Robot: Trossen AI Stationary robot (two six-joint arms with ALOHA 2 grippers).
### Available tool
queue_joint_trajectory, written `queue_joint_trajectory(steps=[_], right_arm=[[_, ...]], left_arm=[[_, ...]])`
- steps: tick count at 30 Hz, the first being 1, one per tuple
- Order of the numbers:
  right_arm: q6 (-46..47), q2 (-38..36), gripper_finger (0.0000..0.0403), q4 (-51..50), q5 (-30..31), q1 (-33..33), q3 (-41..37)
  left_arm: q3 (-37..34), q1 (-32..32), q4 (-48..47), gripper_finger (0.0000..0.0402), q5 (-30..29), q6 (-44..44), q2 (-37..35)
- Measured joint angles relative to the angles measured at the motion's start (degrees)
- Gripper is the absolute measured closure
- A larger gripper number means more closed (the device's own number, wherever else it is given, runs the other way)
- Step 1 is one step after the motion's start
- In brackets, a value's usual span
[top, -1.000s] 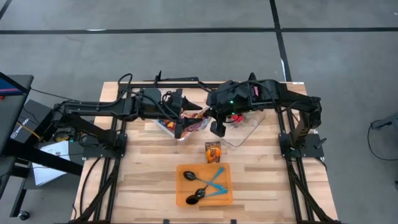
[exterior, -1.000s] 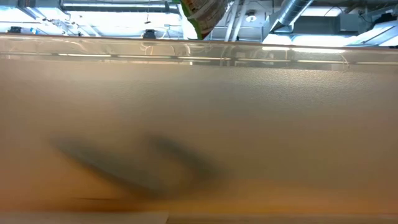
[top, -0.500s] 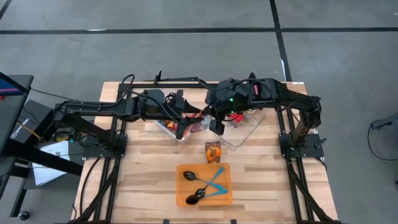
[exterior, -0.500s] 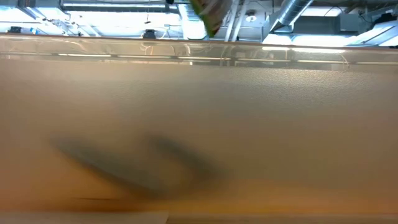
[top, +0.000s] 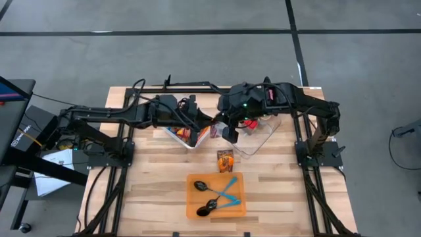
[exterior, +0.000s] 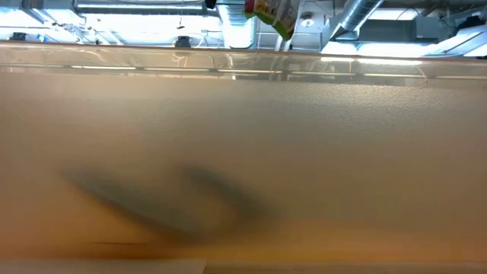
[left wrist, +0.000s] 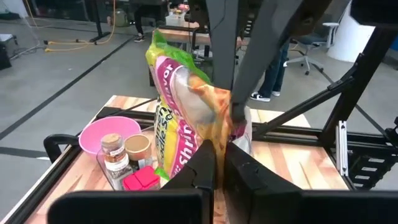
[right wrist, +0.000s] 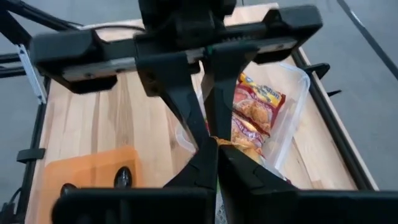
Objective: Pick & Place Food Item
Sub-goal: Put the green noodle pack into the transparent container
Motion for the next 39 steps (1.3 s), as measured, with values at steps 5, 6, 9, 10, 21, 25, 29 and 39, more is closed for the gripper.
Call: queue_joint_trajectory(steps=[5, 6, 9, 10, 21, 25, 29, 39], right_arm=[[-0.2, -0.1, 0.0365, 0.3, -0.1, 0.7, 0.0], [-0.2, -0.1, 0.0356, 0.3, -0.1, 0.8, 0.0], [-0.2, -0.5, 0.0327, 1.9, -0.1, 1.4, 0.0], [-0.2, -0.8, 0.0317, 1.9, -0.1, 1.5, 0.0], [2.8, -6.2, 0.0248, -0.3, 2.4, 2.0, 0.1], [4.5, -8.1, 0.0247, -1.4, 3.1, 2.0, 0.1], [5.0, -9.2, 0.0252, -1.9, 3.1, 2.0, 0.1], [2.3, -9.5, 0.0261, -2.9, 3.1, 2.0, 0.0]], left_arm=[[0.0, 0.0, -1.7, 0.0398, 0.0, 0.2, 0.0], [0.0, 0.1, -2.0, 0.0398, 0.0, 0.5, 0.0], [0.0, 0.5, -4.7, 0.0398, -0.1, 1.3, 0.0], [-0.2, 0.7, -5.8, 0.0398, -0.4, 1.6, 0.2], [-0.1, 4.6, -21.9, 0.0399, -12.0, 4.7, -3.8], [-0.1, 5.7, -32.3, 0.0399, -14.8, 0.6, -7.3], [-0.1, 6.0, -42.9, 0.0399, -15.3, -7.2, -9.5], [0.0, 6.8, -48.8, 0.0400, -22.5, -20.2, -5.3]])
